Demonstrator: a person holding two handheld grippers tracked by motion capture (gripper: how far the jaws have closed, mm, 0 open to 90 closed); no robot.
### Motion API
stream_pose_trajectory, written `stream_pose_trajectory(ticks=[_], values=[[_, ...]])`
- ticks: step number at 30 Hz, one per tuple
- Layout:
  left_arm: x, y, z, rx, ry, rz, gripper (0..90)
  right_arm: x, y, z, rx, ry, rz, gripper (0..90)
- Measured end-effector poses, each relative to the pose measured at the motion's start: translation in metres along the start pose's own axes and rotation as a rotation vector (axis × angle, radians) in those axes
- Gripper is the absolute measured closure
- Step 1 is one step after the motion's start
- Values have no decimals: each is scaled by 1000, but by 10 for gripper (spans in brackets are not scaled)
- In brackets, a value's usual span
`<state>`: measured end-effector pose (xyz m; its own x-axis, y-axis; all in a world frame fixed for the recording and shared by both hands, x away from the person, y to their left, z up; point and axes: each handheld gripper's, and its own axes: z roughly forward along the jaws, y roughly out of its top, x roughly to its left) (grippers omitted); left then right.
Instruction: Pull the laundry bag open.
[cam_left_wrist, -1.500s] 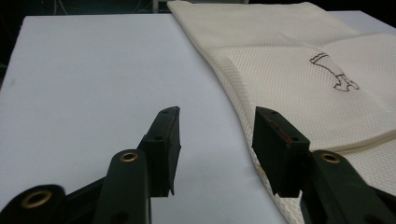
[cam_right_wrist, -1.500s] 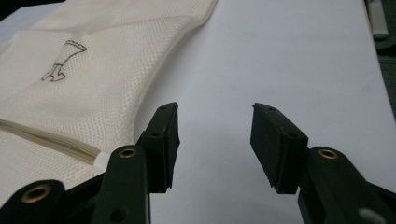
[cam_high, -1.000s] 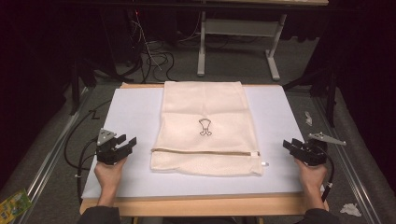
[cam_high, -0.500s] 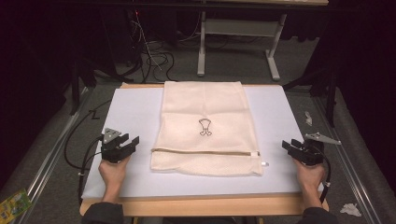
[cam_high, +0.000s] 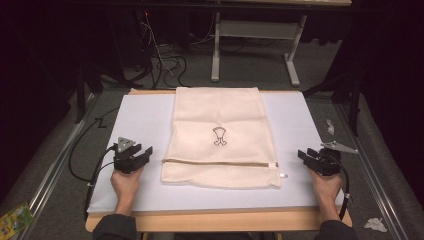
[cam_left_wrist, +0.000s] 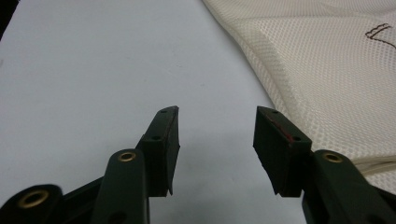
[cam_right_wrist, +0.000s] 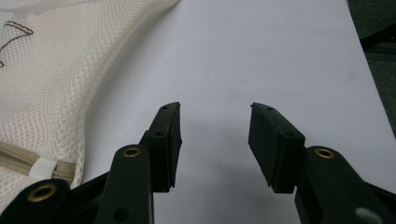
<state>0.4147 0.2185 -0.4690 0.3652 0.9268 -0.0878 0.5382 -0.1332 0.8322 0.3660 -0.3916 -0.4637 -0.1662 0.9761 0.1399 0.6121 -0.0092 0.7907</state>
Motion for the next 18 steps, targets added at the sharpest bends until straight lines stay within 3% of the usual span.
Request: stream_pose_trajectory(ticks=[18], values=[[-4, -6, 13, 3, 12, 20, 507, 1, -5, 8, -12, -6, -3, 540]])
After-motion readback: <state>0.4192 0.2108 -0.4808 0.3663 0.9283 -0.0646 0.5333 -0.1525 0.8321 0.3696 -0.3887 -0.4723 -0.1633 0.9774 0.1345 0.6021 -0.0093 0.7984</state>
